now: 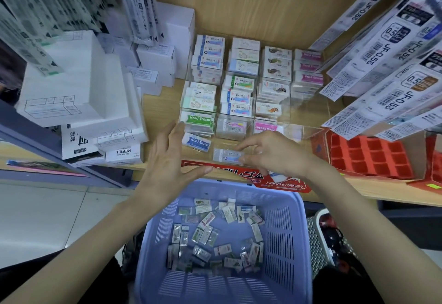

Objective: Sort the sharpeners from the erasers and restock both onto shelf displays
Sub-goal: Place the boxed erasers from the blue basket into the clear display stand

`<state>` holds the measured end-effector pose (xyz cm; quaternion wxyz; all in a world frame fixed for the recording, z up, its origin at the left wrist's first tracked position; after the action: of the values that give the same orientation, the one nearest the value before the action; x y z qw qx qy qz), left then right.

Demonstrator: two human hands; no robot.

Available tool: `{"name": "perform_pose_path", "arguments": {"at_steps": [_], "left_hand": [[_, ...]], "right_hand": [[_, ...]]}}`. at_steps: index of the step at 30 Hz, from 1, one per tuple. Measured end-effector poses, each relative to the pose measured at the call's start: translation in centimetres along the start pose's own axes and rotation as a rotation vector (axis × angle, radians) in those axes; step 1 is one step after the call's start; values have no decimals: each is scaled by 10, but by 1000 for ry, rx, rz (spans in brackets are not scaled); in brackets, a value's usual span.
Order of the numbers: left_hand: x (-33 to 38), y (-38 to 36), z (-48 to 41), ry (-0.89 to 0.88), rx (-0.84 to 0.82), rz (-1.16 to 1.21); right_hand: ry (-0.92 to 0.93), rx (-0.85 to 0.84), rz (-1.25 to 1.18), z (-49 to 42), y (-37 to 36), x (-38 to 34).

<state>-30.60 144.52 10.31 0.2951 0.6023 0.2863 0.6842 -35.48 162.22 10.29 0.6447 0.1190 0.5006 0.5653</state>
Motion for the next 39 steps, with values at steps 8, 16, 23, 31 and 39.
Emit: {"name": "perform_pose_path", "arguments": {"at_steps": [8,16,23,31,39], "left_hand": [[30,19,4,-146,196,72],[93,-23,24,-180,-256,550],[77,-28,19,19,-365,767],[63,-23,19,38,-367,758],[53,-10,12,-69,-218,631]], "right_hand": [[172,459,-799,46,31,-9],[106,621,-1077,72,2,-4],[145,254,-1257,80,-5,-11],[319,389,-863,81,15,-24],[239,396,-947,73,4,-8]]}}
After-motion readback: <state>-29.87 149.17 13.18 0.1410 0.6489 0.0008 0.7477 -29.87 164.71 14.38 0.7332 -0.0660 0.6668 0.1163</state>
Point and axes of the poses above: each hand's wrist, its own z-axis away from the middle knuckle, its own y-axis out of the back of the hand, x = y × z, the point moved 9 cm from there along -z, towards the middle knuckle, and after that the axes turned 3 degrees about y, right-handed, at the moved point
